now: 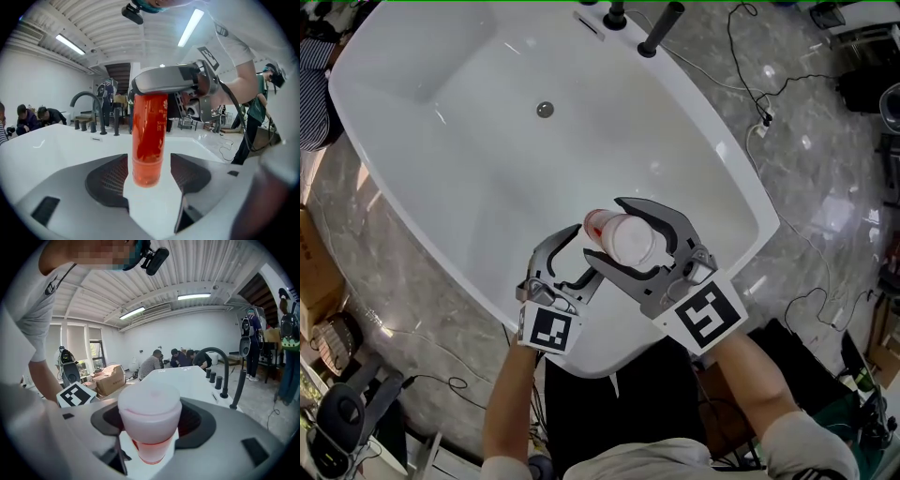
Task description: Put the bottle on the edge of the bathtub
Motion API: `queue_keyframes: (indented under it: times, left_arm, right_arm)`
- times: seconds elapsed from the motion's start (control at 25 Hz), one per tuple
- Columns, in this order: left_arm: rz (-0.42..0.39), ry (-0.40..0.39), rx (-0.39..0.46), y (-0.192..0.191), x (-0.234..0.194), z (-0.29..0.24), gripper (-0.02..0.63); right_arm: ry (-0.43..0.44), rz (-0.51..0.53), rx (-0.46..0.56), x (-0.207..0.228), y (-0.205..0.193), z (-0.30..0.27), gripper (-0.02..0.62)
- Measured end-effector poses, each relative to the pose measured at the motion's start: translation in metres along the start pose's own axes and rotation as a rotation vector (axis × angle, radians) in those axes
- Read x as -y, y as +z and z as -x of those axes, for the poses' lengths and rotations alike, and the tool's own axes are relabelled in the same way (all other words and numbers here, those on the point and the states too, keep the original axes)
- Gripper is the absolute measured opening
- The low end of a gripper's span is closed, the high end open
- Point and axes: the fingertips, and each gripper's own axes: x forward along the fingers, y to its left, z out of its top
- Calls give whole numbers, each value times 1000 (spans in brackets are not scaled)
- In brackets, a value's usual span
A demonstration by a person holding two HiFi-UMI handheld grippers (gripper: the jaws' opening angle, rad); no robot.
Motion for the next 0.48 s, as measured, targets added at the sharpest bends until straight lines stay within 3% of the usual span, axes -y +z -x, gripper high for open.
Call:
queue_keyframes:
  times: [0.28,0.4,0.48]
  left_arm:
    - [76,66,-21,-16,4,10,273]
    - [138,153,31,-7,0,16,92]
    - [219,207,60,-4,2,18,26]
  right_arm:
    - [-139,-14,-5,63,-8,15,301]
    - [-195,12,-13,94,-12,22,301]
    - [-234,19,-22,114,-15,27,300]
